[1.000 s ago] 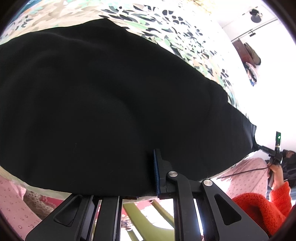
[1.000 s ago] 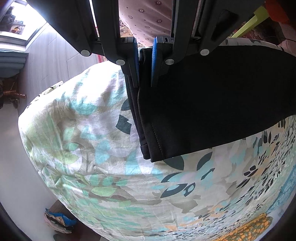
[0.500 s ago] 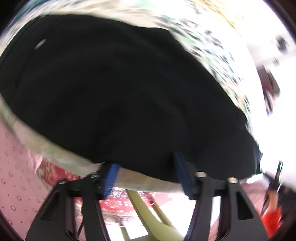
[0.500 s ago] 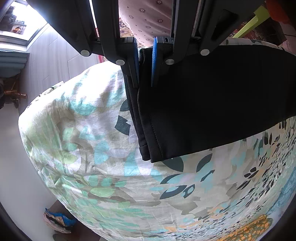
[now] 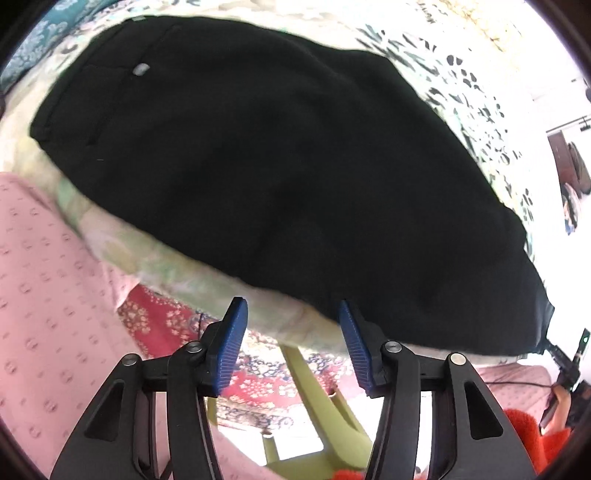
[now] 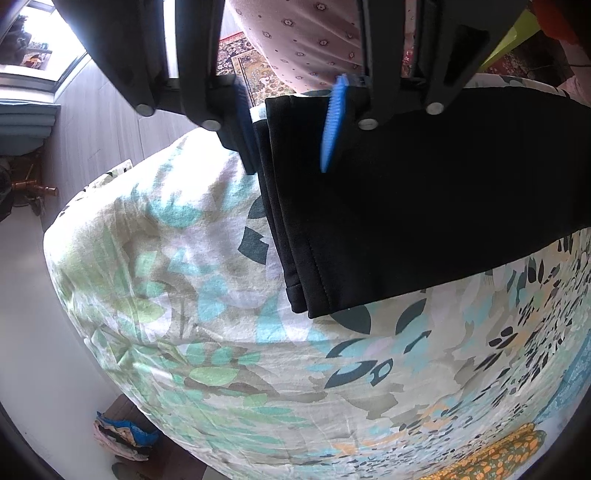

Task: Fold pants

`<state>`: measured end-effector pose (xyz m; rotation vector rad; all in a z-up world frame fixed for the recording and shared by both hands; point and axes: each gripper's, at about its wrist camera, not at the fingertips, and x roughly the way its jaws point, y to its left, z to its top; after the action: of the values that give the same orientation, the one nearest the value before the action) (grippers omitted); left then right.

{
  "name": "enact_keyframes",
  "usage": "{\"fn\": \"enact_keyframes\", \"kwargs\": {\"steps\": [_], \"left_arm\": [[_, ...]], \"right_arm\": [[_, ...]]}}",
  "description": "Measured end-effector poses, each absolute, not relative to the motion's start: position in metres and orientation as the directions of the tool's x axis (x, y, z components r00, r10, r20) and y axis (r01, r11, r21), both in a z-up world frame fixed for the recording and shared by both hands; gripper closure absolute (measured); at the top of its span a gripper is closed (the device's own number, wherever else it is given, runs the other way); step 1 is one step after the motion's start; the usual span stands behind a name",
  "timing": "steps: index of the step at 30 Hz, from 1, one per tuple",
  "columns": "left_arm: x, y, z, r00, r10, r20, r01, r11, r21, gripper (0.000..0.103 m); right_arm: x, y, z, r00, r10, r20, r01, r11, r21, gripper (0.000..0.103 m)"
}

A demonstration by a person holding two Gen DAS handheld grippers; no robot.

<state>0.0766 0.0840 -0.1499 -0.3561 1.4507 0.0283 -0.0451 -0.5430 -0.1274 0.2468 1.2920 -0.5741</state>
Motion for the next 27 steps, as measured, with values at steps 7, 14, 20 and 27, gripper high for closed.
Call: {"fn": "enact_keyframes", "kwargs": {"steps": [7,14,20,27], "left_arm": [[0.085,0.088,-0.095,0.334,-0.183,-0.925,-0.143,0.960,-0.242,0.035],[0.159,0.087,-0.116,0.515,-0.092,-0.852,0.014,0.995,-0.099,0.031],[0.174,0.098,-0.167,0.443,-0.001,-0.897,-0.063,0.998,-0.032,0.037],[0.170,0.083,-0.167,0.441,0.024,-0.897,-0.042,0.999,0.007,0.036]], "right_arm": [[-0.071,-0.561,-0.095,0.360,-0.268,-0.894,0.639,0.768,0.027,0.035],[-0.046,-0.591,-0.100,0.441,-0.036,-0.897,0.614,0.741,0.272,0.035],[-0.019,-0.611,-0.136,0.375,0.097,-0.922,0.569,0.761,0.311,0.035],[-0.001,-0.612,-0.162,0.286,0.130,-0.949,0.463,0.848,0.256,0.033]]}}
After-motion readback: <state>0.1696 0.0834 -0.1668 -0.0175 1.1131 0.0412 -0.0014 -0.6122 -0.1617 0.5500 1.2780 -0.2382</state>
